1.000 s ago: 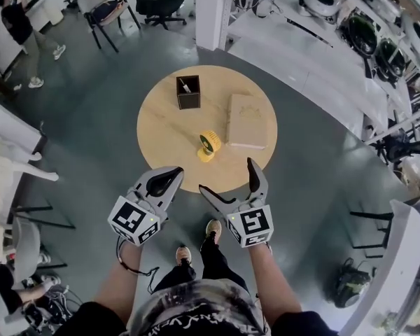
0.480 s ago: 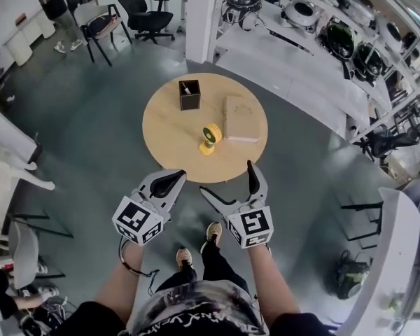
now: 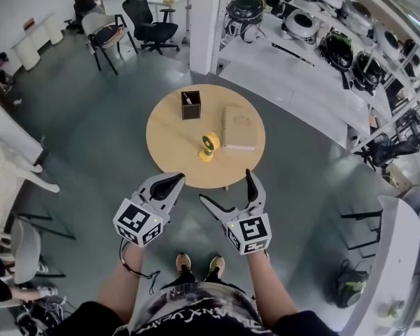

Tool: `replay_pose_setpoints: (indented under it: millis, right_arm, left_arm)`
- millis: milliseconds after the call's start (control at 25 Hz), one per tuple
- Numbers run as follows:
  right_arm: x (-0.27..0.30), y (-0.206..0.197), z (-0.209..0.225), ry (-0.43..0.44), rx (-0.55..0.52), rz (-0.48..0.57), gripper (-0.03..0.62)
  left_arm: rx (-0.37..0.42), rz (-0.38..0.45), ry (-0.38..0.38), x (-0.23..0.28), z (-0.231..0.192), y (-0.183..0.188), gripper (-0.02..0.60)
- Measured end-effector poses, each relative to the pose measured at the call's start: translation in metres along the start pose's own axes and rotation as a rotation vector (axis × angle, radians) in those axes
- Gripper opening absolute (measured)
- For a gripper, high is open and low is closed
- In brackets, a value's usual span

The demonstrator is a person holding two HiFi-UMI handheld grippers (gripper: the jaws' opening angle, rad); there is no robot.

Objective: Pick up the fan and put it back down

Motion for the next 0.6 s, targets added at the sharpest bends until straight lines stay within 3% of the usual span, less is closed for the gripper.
replay_pose_setpoints:
  millis: [600]
  right_arm:
    - [-0.007,0.014,0.011,0.028,-0.01,0.029,0.585]
  left_arm:
    - [0.007,-0.007,0.015,0.013,0.012,0.005,0.017]
Point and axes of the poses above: the fingertips, and each gripper's own axes: x forward along the fingers, z to its right, y out of its top, the point moved 2 cm from there along -x, backward along the fingers, and after that the axes turned 14 degrees about -y, right-handed, at the moved point
